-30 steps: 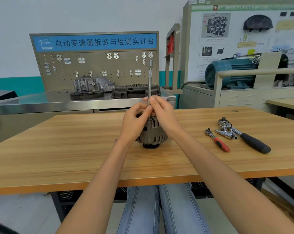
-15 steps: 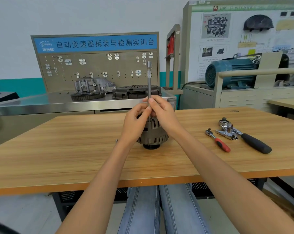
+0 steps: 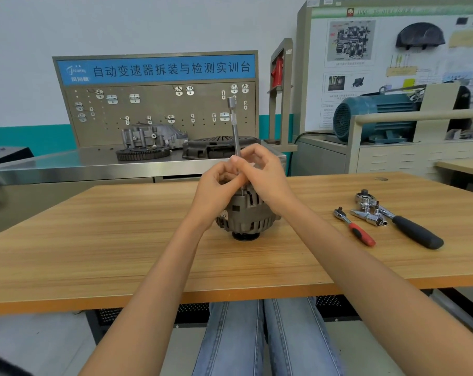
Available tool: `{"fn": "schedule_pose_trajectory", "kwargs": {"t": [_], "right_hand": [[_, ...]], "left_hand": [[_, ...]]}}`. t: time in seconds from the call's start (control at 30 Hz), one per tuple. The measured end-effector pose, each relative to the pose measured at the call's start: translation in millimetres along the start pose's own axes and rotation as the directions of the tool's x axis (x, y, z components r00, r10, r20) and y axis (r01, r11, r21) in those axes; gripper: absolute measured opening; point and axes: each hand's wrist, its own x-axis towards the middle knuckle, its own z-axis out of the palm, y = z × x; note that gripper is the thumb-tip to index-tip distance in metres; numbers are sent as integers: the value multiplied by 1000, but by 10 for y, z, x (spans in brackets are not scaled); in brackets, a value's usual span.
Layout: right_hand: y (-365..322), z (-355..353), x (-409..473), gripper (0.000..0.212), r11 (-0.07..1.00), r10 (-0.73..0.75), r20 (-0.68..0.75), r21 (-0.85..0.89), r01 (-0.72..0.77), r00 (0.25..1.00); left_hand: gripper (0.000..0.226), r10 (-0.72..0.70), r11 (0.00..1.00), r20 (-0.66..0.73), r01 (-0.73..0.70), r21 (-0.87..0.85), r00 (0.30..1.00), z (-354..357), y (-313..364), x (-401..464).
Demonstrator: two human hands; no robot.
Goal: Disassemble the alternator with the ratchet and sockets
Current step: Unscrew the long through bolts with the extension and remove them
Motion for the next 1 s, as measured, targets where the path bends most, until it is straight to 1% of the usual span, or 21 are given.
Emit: {"fn": "schedule_pose_trajectory", "kwargs": {"t": [0.07, 0.1, 0.13, 0.23, 0.3, 0.47, 0.53, 0.57, 0.67, 0.73, 0.83, 0.9, 1.0], "right_hand": [[-15, -19, 1, 5, 1000, -9, 19, -18, 10, 1000], [-24, -29, 0, 6, 1000, -11, 42, -20, 12, 999], [-32, -37, 1, 8, 1000, -12, 70, -22, 14, 997], [-43, -36, 14, 14, 998, -9, 133, -64, 18, 991], [-46, -20, 24, 16, 997, 1, 140, -80, 10, 990], [-26, -6, 20, 20, 998, 58, 121, 0, -58, 991], [-16, -6, 42, 15, 997, 72, 94, -15, -71, 993], [-20, -9, 60, 13, 997, 68, 71, -46, -65, 995], [-74, -37, 127, 23, 993, 10, -19, -117, -13, 1000], [-109, -53, 161, 20, 990, -40, -58, -138, 32, 998], [-127, -51, 176, 14, 984, -41, -68, -177, 29, 997], [-140, -64, 167, 15, 981, -28, -68, -192, 15, 997], [-162, -109, 141, 17, 984, -35, -22, -175, 31, 999]], "left_hand": [[12, -2, 999, -14, 2, 32, 1000, 11, 12, 12], [12, -9, 1000, -1, 9, 22, 1000, 2, 24, 16], [9, -22, 1000, 33, 22, -6, 999, -17, 35, 21], [20, -37, 995, 158, 51, -87, 987, -103, 47, 24], [19, -30, 993, 176, 50, -110, 984, -142, 54, 22], [16, -49, 997, 170, 59, -54, 984, -171, 106, 86], [11, -61, 998, 149, 63, -7, 987, -145, 123, 121], [9, -67, 998, 135, 64, 21, 989, -127, 125, 132], [10, -96, 994, 101, 90, 63, 990, -91, 123, 144], [14, -106, 992, 85, 100, 78, 991, -86, 128, 145], [21, -99, 989, 81, 89, 116, 992, -64, 144, 143], [23, -95, 988, 68, 85, 132, 993, -47, 149, 140], [19, -109, 990, 92, 100, 96, 990, -70, 150, 130]]}}
